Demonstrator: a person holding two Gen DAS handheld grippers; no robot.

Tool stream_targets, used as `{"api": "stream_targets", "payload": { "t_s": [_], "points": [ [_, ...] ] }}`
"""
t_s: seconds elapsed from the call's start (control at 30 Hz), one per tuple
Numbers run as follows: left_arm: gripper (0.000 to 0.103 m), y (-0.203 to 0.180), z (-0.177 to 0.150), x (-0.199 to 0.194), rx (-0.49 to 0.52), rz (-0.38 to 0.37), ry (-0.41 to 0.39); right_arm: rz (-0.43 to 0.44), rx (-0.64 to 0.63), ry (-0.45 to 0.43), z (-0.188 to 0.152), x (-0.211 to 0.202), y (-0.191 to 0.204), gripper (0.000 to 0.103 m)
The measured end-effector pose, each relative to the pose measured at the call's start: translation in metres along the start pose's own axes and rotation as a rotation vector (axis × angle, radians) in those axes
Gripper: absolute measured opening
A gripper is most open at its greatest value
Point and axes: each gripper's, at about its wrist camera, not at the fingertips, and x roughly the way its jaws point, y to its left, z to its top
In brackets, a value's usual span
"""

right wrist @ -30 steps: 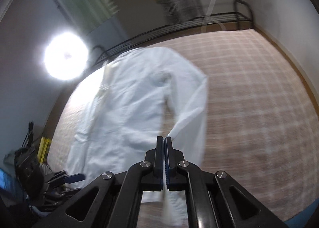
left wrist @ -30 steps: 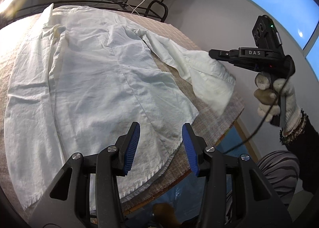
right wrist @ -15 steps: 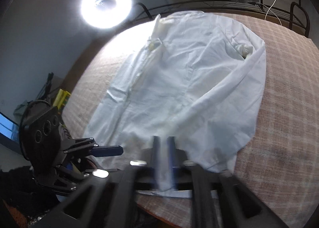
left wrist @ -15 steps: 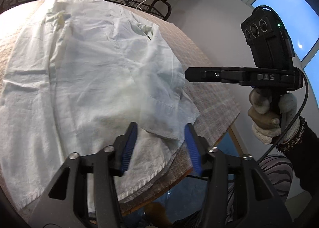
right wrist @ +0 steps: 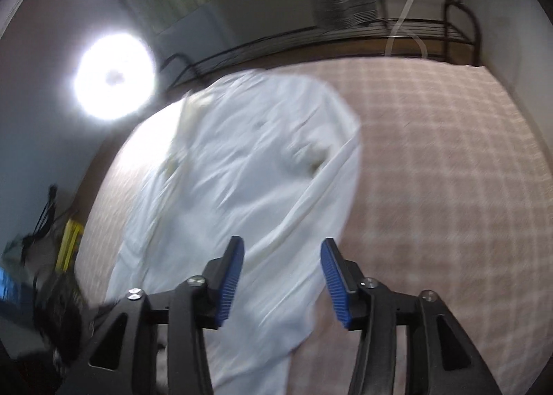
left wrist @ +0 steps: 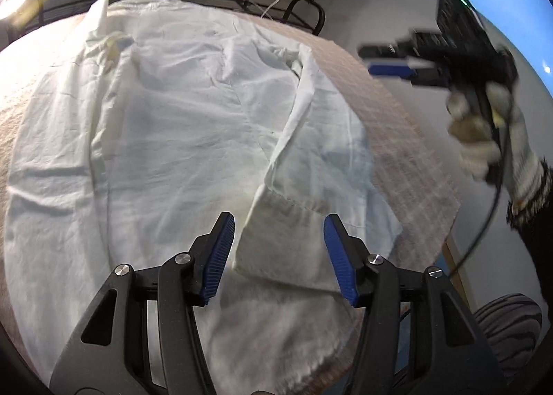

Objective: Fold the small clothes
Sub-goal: 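Grasp the shirt side edge with the left gripper while the right gripper folds it inward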

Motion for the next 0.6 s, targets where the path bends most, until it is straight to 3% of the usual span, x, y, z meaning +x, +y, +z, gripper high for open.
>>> {"api": "stream_targets", "payload": {
  "t_s": [0.13, 0.2, 0.27, 0.33, 0.53, 0.6],
  "points": [
    [0.055, 0.009, 0.005, 0.013, -0.034, -0.024, 0.023, -0.056, 0.077, -0.005, 0.042, 0.029, -0.026, 0.052],
    [0.05, 0.011, 0.007, 0.017, -0.04, -0.034, 0.029, -0.084, 0.089, 0.001, 0.06, 0.044, -0.034, 0.052],
    [0.018, 0.01, 0.008, 0.022, -0.026, -0.034, 0.044, -0.086, 0.109, 0.007, 0.074, 0.057, -0.043, 0.051],
    [0.007, 0.007, 0.008, 0.026, 0.001, -0.031, 0.052, -0.092, 0.128, 0.012, 0.087, 0.069, -0.049, 0.045],
    [0.002, 0.004, 0.006, 0.022, 0.014, -0.069, 0.032, -0.129, 0.134, 0.06, 0.106, 0.102, -0.06, 0.037],
    [0.002, 0.003, 0.007, 0.02, 0.002, -0.098, 0.032, -0.136, 0.134, 0.07, 0.109, 0.11, -0.062, 0.023]
  ]
}}
